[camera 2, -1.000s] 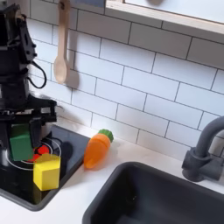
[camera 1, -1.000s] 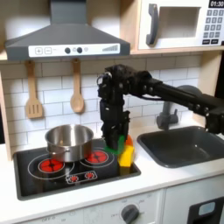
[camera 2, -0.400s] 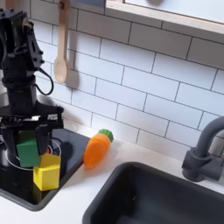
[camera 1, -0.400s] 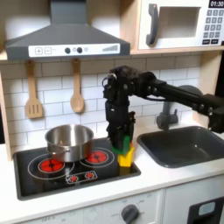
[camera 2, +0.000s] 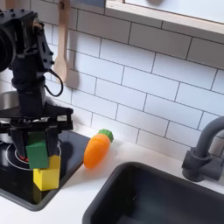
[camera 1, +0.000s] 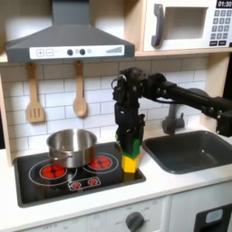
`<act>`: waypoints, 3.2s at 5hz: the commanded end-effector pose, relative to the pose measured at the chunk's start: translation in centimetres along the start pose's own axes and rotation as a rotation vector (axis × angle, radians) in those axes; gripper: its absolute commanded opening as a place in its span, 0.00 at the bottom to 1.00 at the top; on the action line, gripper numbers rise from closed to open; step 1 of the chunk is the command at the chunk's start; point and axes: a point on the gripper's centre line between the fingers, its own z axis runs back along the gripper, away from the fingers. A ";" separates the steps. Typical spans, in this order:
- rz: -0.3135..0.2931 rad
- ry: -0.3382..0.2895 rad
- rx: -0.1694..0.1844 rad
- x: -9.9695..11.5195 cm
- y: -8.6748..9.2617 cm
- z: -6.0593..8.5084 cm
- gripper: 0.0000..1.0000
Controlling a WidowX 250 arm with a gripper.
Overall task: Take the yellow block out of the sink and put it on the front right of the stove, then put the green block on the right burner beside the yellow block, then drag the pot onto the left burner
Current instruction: 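Put the green block on the right burner beside the yellow block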
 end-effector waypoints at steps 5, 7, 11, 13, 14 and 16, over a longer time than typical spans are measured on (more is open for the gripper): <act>0.036 -0.025 0.018 1.4 -0.6 0.2 0.00; 0.002 -0.007 0.018 0.9 -0.8 0.2 0.00; -0.024 0.019 0.028 0.0 0.1 -0.3 0.00; -0.016 0.012 0.029 0.0 0.1 -0.5 0.00; -0.011 0.003 0.027 0.3 -0.1 -0.4 0.00; 0.007 -0.014 0.022 0.5 -0.4 0.2 0.00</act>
